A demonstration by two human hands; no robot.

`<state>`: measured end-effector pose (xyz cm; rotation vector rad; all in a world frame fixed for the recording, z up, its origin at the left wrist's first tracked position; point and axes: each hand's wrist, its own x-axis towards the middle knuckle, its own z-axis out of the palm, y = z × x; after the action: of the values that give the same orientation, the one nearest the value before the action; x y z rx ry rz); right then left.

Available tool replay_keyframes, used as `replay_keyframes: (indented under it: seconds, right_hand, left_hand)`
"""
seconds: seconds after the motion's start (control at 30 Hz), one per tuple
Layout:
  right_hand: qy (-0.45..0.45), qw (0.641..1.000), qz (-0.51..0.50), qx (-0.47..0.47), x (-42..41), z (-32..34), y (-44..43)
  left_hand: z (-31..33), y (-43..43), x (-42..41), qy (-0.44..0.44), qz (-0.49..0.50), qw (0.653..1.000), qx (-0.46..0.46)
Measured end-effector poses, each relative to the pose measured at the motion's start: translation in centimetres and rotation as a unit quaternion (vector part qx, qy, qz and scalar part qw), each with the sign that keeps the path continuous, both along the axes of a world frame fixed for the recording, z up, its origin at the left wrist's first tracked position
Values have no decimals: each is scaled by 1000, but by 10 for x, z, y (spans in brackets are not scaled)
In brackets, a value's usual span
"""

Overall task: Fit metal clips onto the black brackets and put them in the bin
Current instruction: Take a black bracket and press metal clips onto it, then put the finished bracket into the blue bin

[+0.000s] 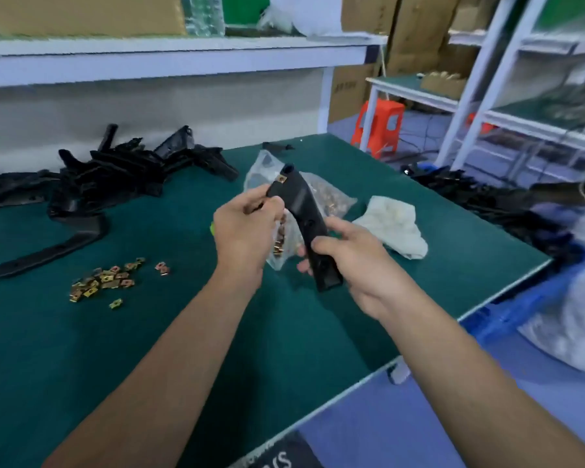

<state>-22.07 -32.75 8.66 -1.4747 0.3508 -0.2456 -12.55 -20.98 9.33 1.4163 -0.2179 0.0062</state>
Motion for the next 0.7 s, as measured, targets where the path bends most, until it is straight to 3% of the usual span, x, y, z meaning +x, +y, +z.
replay_keyframes:
  seconds: [0.23,0.37,0.57,0.63,0.7]
  right_hand:
    - [-5,968,-225,112,-92,-11,-110]
    - [0,918,-333,215,-135,-23,-156]
    - [-31,873,-359,329,-120,4,-251]
    - [-16,882,-370,291,-92,27,-293]
    - [88,906,-356,212,-64,33,-312]
  left_hand:
    - [14,-125,-50,-27,-210,967,139]
    - [0,-208,-76,140,-355,919,98]
    - [-4,-306,-81,321,-435,840,45]
    - [4,-329,-75,354,-428,830,41]
    - [5,-341,-72,384,-417,822,53]
